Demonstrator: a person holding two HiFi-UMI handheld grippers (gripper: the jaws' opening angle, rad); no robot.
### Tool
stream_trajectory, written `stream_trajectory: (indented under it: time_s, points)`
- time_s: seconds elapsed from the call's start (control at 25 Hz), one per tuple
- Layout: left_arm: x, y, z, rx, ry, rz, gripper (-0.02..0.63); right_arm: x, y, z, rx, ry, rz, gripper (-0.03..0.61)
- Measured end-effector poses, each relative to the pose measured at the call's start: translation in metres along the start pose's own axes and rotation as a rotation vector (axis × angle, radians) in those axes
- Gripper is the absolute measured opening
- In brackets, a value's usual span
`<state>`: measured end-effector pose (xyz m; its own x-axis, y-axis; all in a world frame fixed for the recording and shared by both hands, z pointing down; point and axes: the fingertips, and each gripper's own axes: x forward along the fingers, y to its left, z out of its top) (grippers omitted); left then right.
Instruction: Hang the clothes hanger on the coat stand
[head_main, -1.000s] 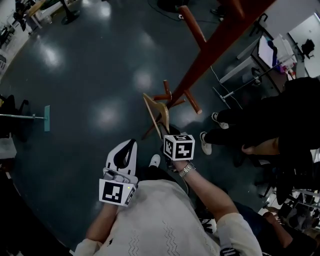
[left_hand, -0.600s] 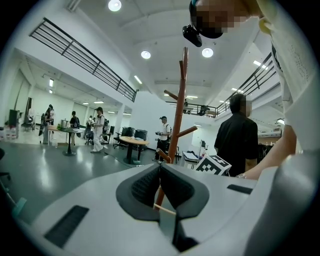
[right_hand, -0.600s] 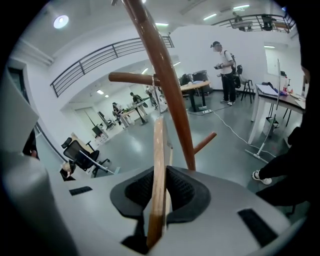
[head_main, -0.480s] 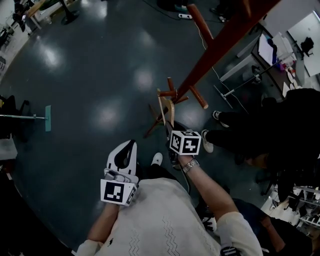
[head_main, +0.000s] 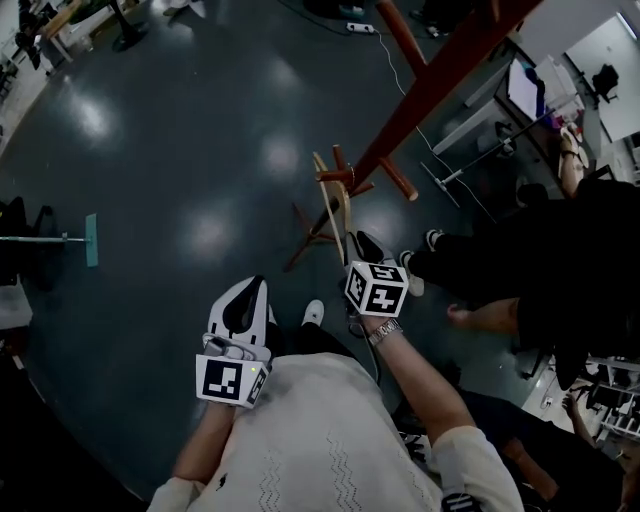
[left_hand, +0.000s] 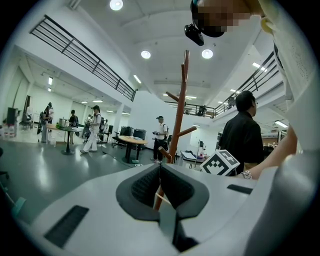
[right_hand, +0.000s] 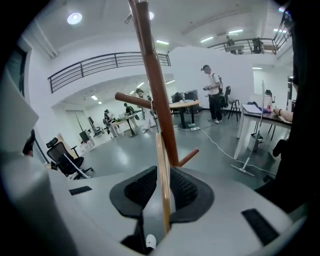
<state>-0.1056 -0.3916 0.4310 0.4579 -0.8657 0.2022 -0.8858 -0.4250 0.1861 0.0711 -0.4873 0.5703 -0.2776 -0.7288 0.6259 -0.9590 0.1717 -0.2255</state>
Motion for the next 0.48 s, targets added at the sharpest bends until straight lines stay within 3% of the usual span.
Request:
stream_trajectory:
  time_s: [0.28, 0.48]
  points:
    - [0.003, -0.006, 0.004, 0.009, -0.008, -0.052, 0.012, -0.043, -0.006, 0.041, -0.018, -0.189, -0.079, 0.069]
    - [0.005, -0.007, 0.009, 0.013, -0.016, -0.071, 0.012, -0.096, 0.031, 0.082, -0.020, -0.360, 0.032, 0.069]
